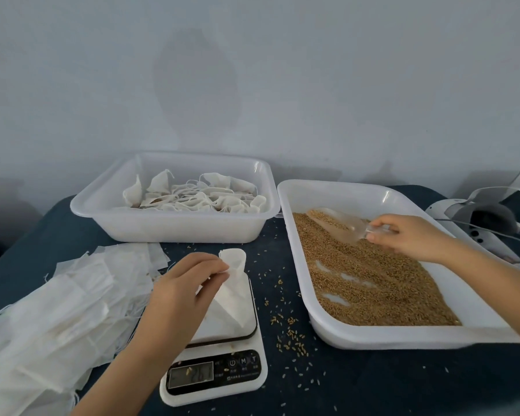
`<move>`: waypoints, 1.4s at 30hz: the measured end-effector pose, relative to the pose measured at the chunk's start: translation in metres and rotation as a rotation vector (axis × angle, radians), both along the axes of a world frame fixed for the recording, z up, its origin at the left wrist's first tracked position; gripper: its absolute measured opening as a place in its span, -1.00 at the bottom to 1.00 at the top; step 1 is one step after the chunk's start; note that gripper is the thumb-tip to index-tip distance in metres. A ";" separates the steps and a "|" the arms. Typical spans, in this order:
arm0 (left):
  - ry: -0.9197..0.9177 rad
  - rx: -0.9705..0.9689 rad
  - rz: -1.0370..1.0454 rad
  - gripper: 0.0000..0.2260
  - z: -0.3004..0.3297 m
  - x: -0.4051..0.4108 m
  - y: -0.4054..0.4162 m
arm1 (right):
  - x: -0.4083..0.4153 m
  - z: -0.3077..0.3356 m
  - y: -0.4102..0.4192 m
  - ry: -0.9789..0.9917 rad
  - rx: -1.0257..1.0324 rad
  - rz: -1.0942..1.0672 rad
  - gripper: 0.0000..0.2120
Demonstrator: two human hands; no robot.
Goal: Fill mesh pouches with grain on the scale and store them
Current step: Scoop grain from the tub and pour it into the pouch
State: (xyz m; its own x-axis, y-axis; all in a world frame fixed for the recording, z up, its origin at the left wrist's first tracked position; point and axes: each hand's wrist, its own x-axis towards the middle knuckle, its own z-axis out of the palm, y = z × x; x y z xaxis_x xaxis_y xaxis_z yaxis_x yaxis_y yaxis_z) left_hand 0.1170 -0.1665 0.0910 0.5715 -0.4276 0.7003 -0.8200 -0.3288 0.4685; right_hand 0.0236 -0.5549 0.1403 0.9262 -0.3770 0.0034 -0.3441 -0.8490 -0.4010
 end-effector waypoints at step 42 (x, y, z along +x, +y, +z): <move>0.068 0.608 -0.325 -0.89 0.038 0.019 0.036 | 0.013 0.073 0.159 0.336 -0.234 0.628 -0.73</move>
